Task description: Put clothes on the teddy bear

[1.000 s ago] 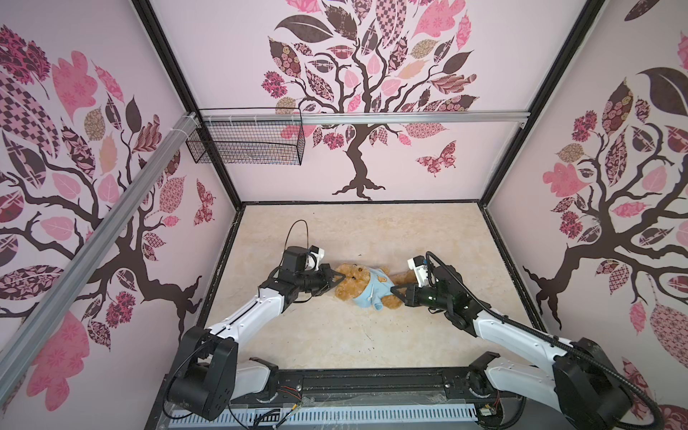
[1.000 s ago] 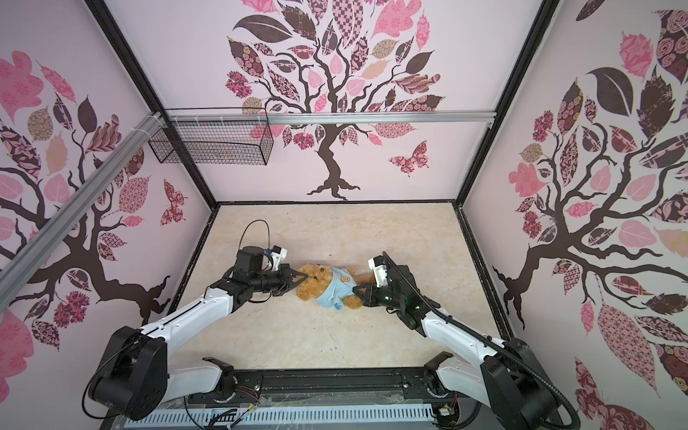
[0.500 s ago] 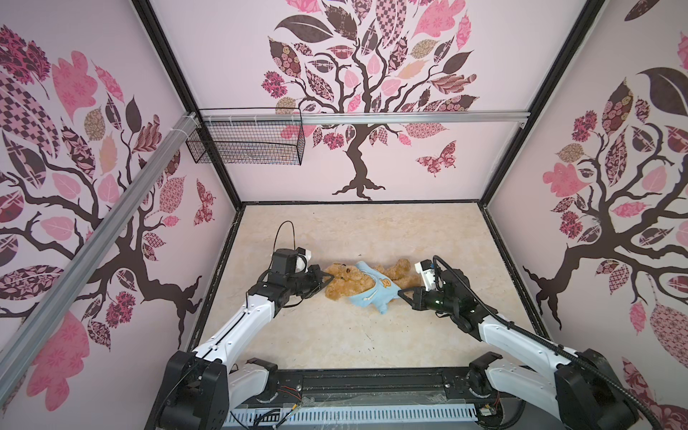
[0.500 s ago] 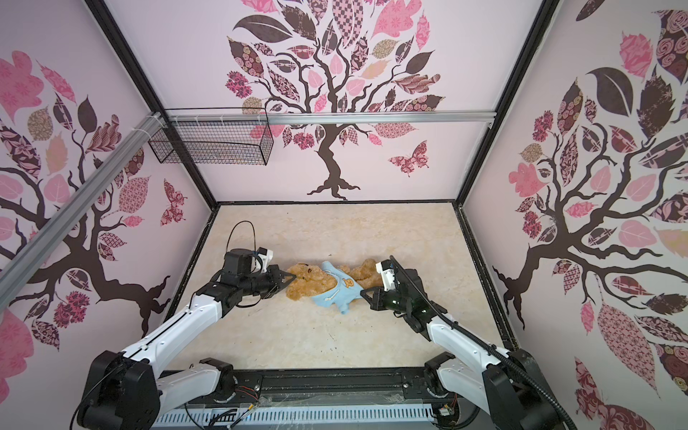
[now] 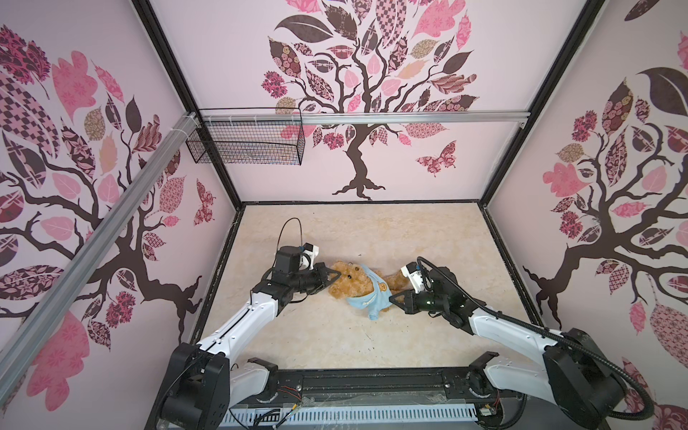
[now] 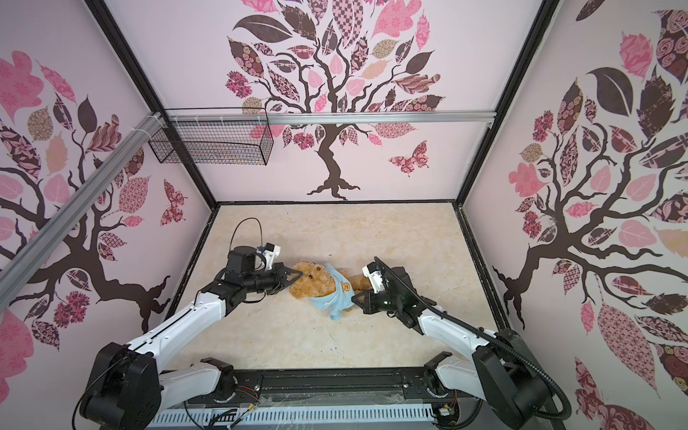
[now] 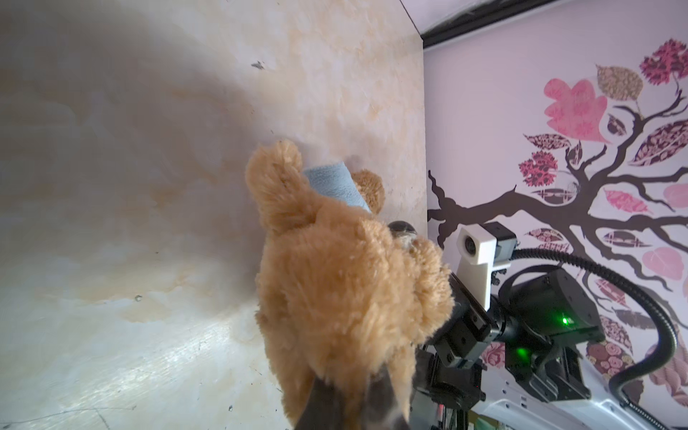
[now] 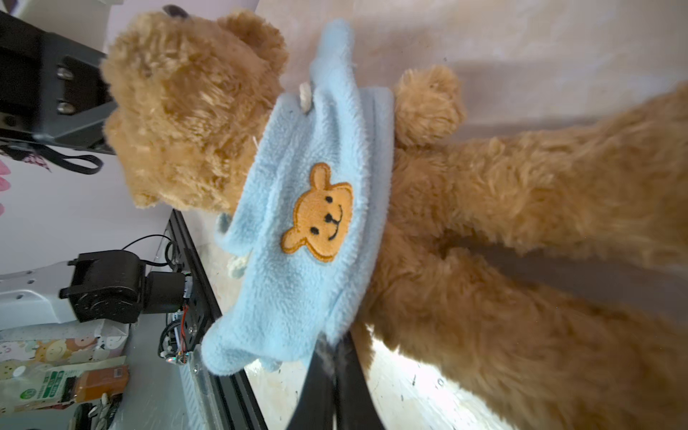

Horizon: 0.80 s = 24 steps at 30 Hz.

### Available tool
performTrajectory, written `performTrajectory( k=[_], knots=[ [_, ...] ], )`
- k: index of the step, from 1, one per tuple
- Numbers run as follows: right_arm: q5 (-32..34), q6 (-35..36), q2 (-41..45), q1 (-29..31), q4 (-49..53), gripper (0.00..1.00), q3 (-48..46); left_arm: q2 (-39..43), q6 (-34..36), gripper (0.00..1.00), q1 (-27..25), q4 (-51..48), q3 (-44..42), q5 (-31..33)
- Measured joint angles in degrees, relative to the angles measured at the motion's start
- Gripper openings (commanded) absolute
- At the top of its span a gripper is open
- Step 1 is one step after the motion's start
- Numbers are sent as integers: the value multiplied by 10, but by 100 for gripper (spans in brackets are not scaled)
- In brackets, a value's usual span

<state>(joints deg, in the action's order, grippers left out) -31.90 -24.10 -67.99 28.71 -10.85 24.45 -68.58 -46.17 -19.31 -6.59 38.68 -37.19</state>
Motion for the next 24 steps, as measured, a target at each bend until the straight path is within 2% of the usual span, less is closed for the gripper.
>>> performTrajectory(
  k=[6,10,14,17,19,24],
  knots=[
    [47,32,5,0,50,27,0,-17,21,0,-7,0,-1,9],
    [87,38,52,0,79,33,1,-29,28,0,-7,0,-3,14],
    [104,28,103,1,44,33,5,-32,29,0,-10,1,-9,16],
    [102,14,74,10,0,30,27,-36,29,0,-13,1,-10,16],
    [98,8,35,28,-24,26,46,-38,28,6,-14,1,-10,16],
    [87,-14,-49,73,-68,16,42,-38,12,31,-14,15,-26,13]
  ],
)
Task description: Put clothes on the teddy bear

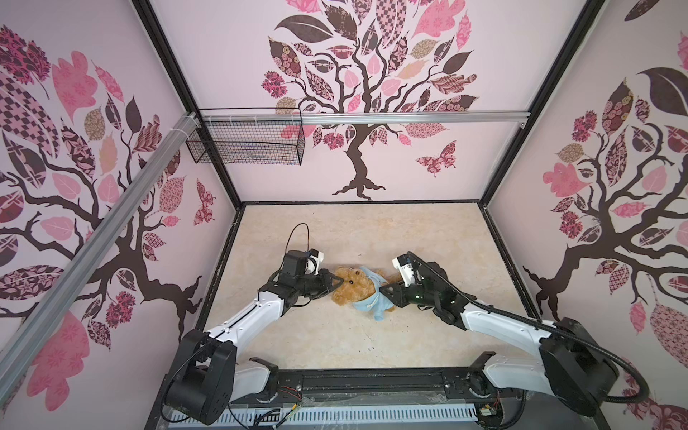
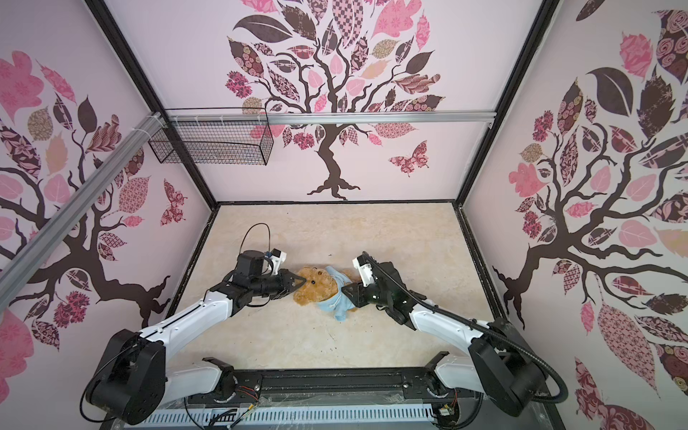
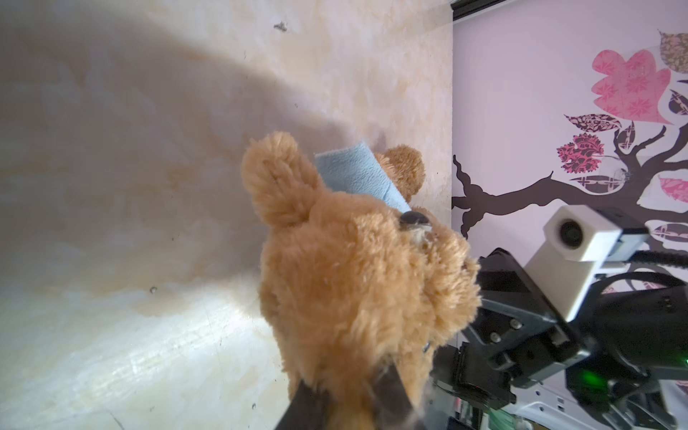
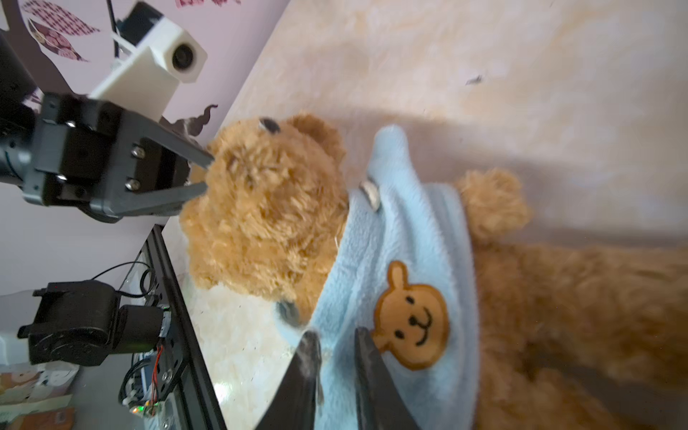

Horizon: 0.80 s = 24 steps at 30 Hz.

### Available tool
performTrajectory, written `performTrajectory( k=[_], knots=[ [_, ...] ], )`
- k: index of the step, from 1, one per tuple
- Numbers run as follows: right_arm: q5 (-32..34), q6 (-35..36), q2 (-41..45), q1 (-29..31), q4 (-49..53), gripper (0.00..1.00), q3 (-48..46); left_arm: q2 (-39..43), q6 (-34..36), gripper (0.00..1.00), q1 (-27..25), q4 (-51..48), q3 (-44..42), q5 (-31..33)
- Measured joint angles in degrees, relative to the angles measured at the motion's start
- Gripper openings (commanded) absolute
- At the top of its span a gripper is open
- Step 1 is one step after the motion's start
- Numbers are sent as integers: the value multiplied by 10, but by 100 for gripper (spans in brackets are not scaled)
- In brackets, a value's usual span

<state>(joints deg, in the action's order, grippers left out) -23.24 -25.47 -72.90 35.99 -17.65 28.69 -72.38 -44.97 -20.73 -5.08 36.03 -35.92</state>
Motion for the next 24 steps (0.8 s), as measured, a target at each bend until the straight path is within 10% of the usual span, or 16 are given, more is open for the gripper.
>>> performTrajectory(
  k=[9,24],
  knots=[
    [-10,-51,-38,15,-90,5,-109,24,-87,74,-3,55,-66,-11],
    [-10,-57,-56,19,-132,3,-124,-46,-99,75,-12,76,-39,-19]
  ],
)
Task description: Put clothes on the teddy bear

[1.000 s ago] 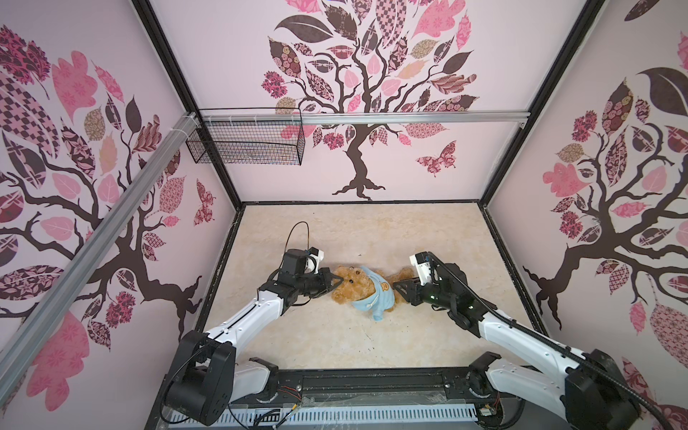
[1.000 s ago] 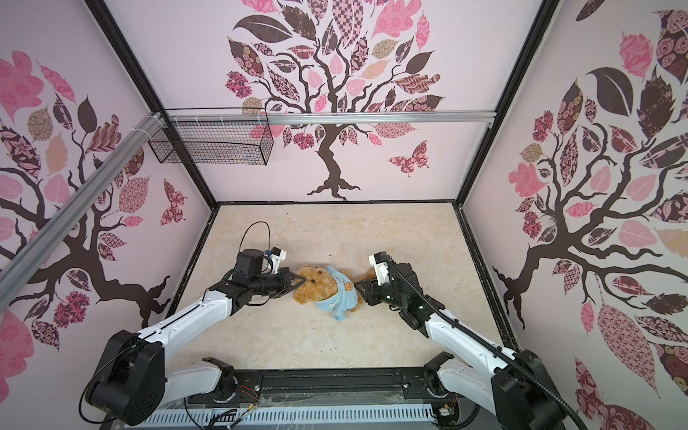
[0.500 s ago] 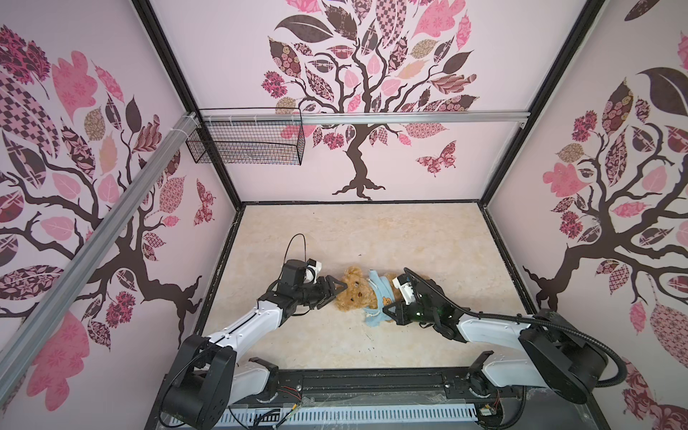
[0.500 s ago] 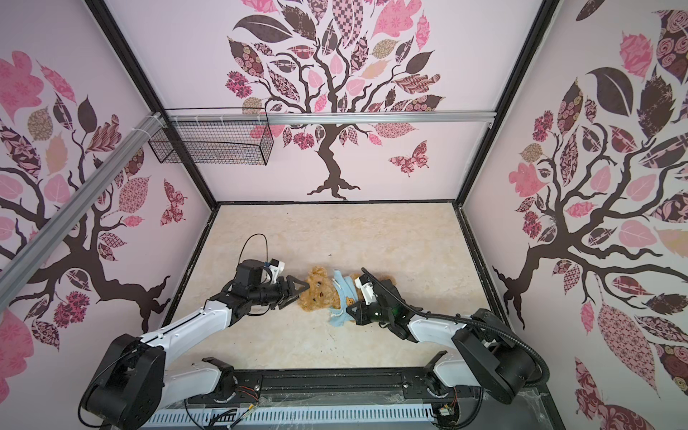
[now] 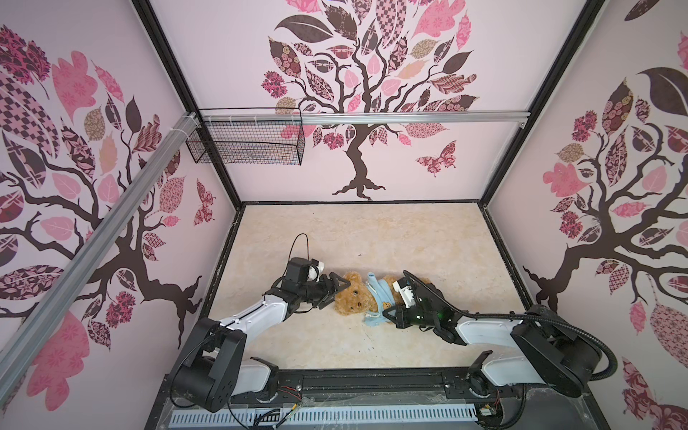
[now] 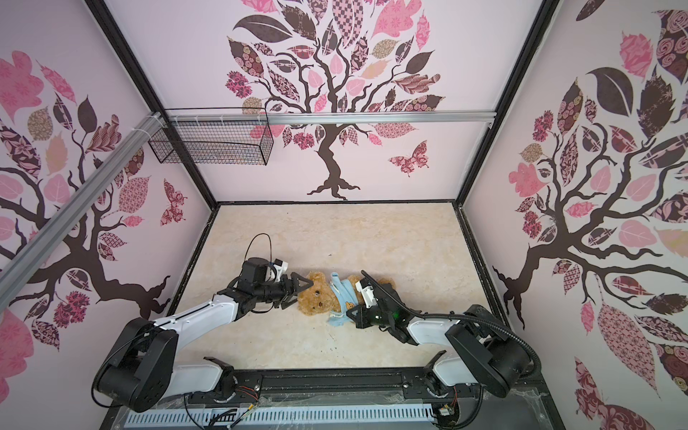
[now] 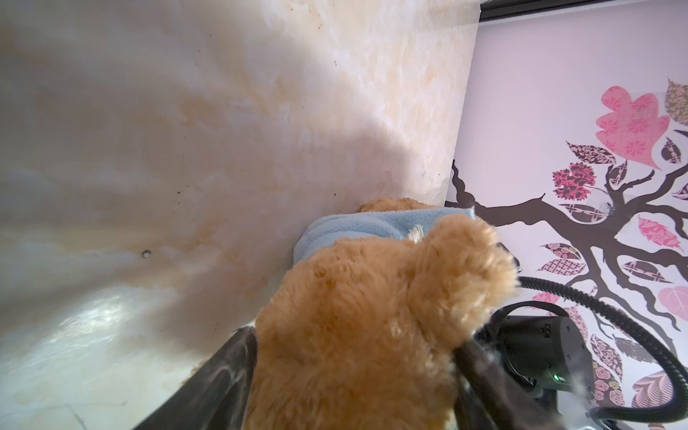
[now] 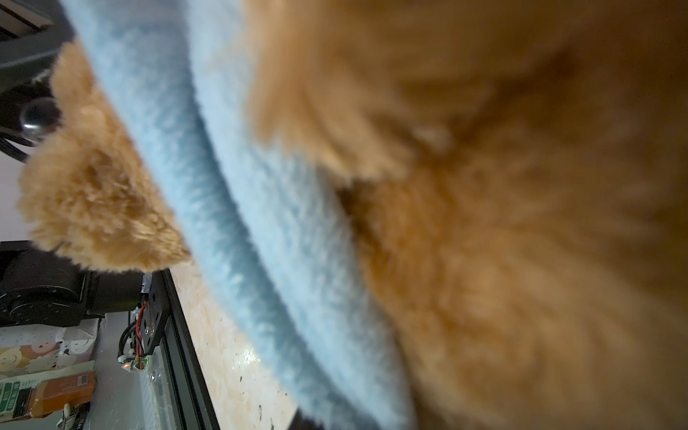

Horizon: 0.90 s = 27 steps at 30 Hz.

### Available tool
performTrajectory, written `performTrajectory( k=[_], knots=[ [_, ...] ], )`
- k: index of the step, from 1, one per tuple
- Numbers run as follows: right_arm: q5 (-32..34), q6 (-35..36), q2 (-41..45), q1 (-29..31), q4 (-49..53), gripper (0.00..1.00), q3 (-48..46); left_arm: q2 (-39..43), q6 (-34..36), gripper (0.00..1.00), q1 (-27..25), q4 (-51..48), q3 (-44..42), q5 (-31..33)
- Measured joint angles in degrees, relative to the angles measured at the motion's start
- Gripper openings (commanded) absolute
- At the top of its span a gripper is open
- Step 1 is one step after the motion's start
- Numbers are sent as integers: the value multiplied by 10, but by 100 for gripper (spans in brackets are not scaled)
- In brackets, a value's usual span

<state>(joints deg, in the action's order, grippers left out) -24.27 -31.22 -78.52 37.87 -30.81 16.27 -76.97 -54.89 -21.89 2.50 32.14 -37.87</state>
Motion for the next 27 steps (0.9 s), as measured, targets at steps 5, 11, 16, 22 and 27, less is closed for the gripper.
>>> performTrajectory(
  k=[5,11,16,22,27],
  knots=[
    [2,17,3,0,17,11,7,-35,15,44,-21,1,25,-6],
    [20,62,90,0,138,35,43,-42,38,6,-25,4,27,-3],
    [3,76,219,-57,216,44,72,-21,70,0,-25,-5,27,3],
    [-44,53,211,-120,229,32,131,12,108,0,-33,-21,29,17],
    [-75,17,153,-116,213,29,136,14,119,0,-37,-26,31,23]
  ],
)
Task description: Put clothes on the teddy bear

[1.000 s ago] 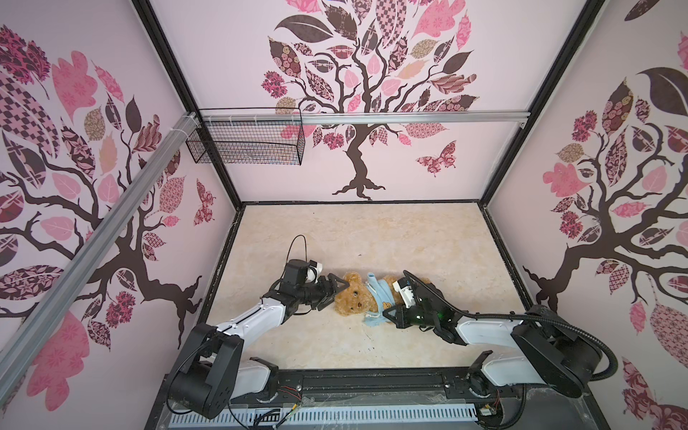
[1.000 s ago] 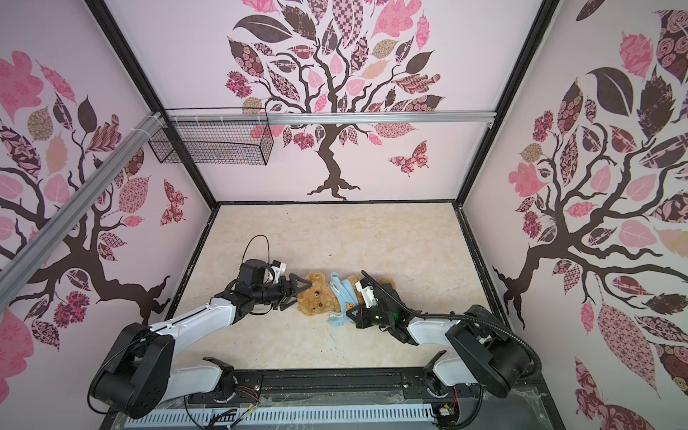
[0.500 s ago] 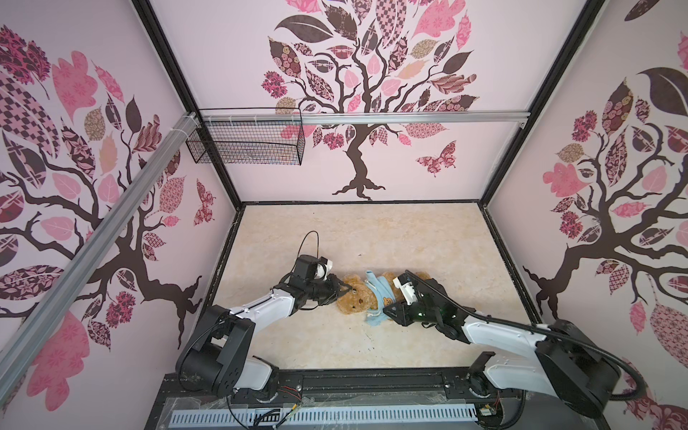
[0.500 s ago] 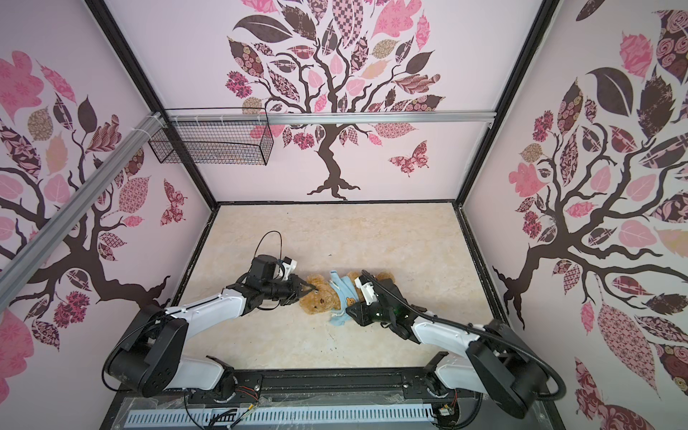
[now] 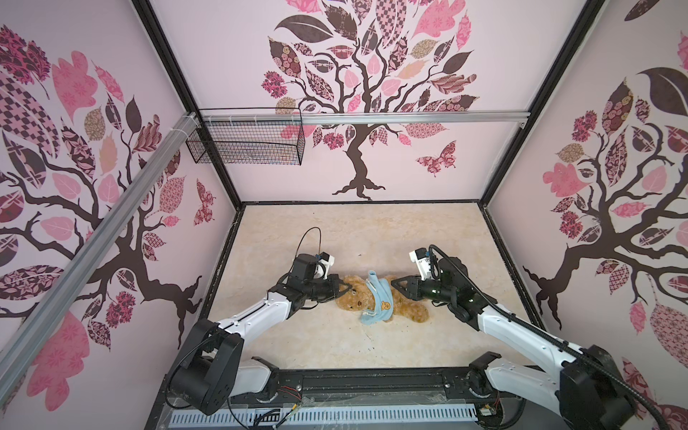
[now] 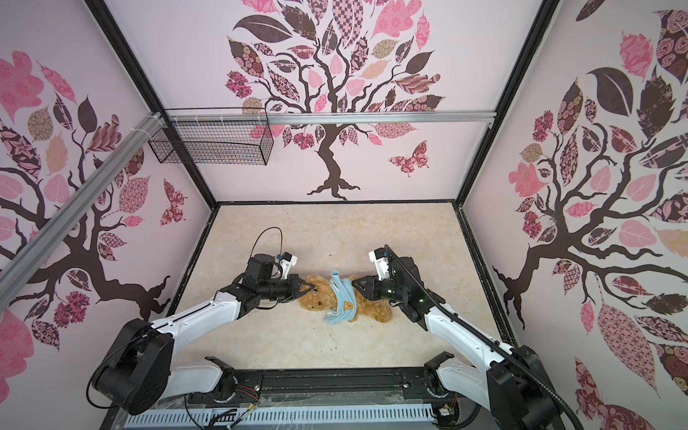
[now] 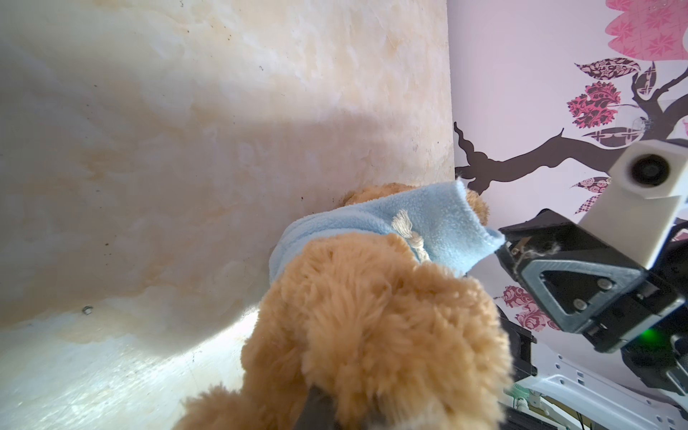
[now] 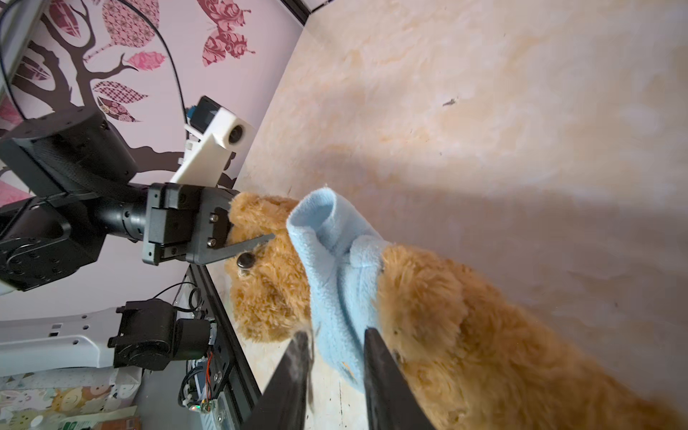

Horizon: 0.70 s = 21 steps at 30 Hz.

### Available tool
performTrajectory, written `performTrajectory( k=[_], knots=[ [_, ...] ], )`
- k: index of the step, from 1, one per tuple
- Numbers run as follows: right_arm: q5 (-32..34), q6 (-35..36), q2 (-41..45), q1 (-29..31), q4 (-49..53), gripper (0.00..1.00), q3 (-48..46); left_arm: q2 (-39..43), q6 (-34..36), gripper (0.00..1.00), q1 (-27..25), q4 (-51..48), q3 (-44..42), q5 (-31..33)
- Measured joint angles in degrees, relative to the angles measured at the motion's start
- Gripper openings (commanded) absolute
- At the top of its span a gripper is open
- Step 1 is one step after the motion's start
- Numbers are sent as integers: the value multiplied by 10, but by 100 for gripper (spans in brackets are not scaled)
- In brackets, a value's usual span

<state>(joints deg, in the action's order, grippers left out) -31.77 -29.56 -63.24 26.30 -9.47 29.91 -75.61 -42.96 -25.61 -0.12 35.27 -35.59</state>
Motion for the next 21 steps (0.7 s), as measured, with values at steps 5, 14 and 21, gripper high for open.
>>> performTrajectory(
  k=[5,14,21],
  knots=[
    [0,-11,-23,16,-16,29,0,0,5,0,-2,-4,0,5],
    [14,-8,-66,21,-35,29,0,0,6,0,-3,-5,0,6],
    [20,-1,-97,21,-56,28,0,-1,6,0,-3,-8,3,6]
  ],
)
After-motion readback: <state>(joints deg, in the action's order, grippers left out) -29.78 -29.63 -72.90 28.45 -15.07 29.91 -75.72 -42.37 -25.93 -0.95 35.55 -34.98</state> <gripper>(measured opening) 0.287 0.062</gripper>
